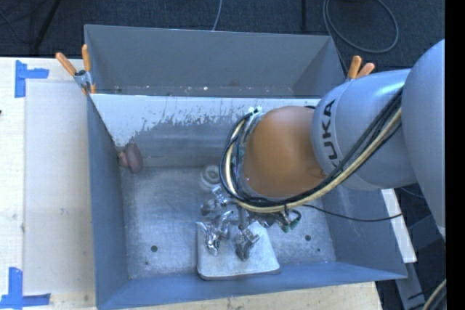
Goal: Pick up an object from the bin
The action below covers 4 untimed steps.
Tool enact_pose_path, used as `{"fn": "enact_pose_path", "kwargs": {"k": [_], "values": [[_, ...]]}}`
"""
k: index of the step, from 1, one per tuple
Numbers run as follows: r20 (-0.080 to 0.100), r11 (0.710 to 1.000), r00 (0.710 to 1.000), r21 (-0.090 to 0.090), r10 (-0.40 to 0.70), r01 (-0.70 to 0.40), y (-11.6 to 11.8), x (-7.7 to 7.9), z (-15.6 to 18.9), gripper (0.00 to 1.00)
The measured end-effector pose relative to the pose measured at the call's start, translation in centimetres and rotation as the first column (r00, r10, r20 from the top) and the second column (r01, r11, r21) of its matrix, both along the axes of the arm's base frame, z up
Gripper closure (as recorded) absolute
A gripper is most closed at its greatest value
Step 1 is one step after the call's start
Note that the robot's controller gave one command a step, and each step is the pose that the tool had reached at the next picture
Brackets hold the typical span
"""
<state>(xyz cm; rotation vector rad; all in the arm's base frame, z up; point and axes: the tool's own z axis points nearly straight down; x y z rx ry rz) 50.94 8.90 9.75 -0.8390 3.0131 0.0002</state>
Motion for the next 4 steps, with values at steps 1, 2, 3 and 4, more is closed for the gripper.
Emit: {"fn": "enact_pose_path", "kwargs": {"k": [1, 2, 3, 4], "values": [[-0.011, 1.0, 1.0, -0.005, 0.0, 0.0, -0.1, -0.2, 0.0, 1.0], [-0.008, 0.965, 0.965, -0.005, 0.263, -0.263, -4.5, -0.7, 12.0, 1.0], [-0.014, 0.965, 0.965, -0.002, 0.262, -0.262, -4.4, -0.8, 11.7, 0.0], [-0.014, 0.937, 0.937, -0.002, 0.35, -0.35, -7.6, 4.7, 5.2, 0.0]]}}
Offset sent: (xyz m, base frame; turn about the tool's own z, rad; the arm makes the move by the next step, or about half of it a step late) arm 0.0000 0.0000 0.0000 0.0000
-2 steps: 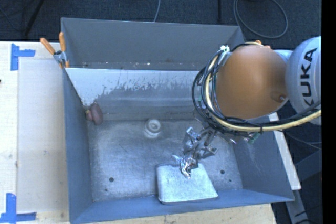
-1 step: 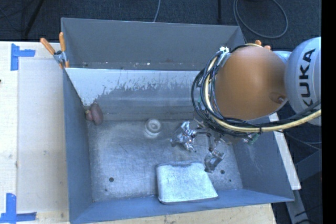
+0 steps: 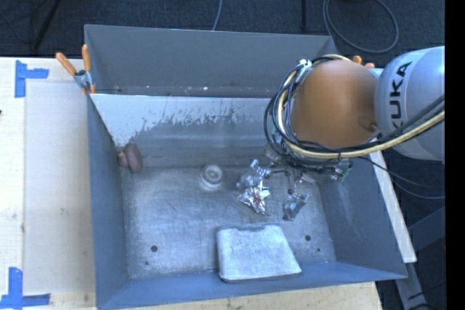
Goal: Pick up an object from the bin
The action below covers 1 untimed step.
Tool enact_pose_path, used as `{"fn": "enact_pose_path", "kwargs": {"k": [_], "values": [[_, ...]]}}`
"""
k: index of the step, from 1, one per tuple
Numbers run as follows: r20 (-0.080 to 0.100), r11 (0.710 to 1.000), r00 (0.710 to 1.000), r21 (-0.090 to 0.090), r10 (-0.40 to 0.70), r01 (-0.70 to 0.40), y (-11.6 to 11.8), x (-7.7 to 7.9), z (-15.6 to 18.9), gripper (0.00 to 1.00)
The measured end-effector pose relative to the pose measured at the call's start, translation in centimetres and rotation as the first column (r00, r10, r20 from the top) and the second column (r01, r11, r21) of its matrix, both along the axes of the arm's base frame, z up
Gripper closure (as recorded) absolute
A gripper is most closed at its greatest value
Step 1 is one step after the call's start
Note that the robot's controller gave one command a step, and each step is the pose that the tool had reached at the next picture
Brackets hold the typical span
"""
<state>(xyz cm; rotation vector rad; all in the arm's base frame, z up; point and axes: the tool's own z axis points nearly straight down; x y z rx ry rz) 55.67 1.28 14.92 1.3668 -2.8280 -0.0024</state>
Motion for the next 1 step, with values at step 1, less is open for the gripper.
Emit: {"fn": "enact_pose_path", "kwargs": {"k": [1], "values": [[0.004, 0.902, 0.902, 0.001, 0.431, -0.431, 0.0, 2.75, -7.82, 0.0]]}}
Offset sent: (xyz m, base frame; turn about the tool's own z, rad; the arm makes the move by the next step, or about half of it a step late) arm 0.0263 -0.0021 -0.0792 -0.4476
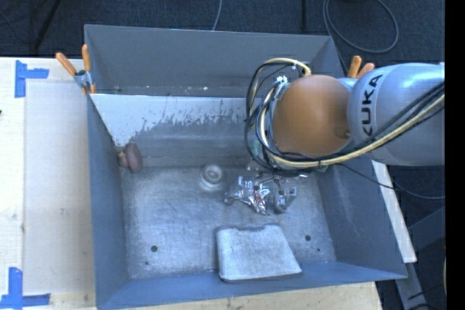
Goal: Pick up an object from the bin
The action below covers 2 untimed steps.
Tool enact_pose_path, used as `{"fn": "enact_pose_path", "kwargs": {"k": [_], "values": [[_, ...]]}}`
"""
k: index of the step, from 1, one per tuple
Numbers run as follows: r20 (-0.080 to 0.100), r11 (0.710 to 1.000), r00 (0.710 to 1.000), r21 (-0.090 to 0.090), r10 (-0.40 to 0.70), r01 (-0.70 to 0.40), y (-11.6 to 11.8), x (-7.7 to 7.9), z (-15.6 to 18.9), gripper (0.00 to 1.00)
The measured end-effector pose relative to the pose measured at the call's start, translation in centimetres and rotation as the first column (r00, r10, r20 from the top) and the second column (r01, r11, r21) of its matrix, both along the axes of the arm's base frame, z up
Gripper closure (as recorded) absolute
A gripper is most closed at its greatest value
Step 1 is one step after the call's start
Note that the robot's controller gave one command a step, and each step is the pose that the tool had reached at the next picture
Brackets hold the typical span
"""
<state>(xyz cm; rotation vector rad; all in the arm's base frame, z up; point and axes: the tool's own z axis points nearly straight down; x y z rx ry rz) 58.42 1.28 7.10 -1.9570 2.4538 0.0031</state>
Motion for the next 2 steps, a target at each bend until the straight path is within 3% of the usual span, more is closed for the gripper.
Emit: {"fn": "enact_pose_path", "kwargs": {"k": [1, 2], "values": [[0.004, 1.0, 1.0, -0.002, -0.006, 0.006, -0.2, 0.1, 0.2, 1.0], [0.006, 0.986, 0.986, -0.002, 0.166, -0.166, 2.0, 0.2, 14.5, 1.0]]}}
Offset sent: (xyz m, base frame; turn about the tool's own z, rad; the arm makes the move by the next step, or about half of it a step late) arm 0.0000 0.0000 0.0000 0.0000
